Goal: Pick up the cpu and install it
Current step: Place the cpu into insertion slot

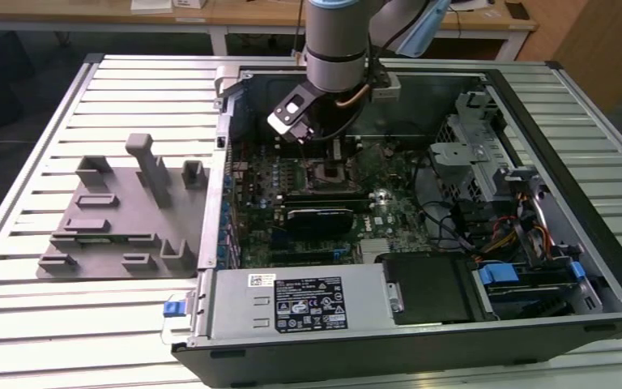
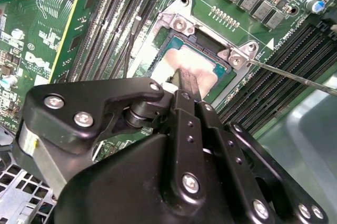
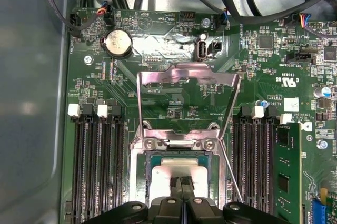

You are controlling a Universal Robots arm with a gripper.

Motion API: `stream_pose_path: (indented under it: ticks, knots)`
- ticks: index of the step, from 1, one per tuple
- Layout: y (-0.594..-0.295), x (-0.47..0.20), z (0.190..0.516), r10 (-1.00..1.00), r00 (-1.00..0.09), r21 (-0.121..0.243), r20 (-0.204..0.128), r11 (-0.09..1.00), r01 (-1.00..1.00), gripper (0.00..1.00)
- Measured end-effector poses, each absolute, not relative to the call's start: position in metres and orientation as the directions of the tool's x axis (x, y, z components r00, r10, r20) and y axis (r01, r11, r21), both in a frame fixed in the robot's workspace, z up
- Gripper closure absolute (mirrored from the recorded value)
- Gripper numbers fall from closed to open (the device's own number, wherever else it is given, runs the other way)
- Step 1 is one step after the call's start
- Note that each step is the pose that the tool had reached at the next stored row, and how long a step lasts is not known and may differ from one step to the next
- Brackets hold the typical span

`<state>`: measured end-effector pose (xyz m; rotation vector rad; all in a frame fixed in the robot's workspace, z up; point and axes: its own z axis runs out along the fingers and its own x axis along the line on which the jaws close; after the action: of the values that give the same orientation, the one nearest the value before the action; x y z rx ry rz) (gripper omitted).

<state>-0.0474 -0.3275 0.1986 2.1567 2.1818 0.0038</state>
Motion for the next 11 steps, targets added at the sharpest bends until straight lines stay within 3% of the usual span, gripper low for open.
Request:
stream_pose_path:
  ticks: [11]
  knots:
    - [-0.328, -0.048, 0.225, 0.999, -0.010, 0.054, -0.052, 0.013, 0.998, 0.89]
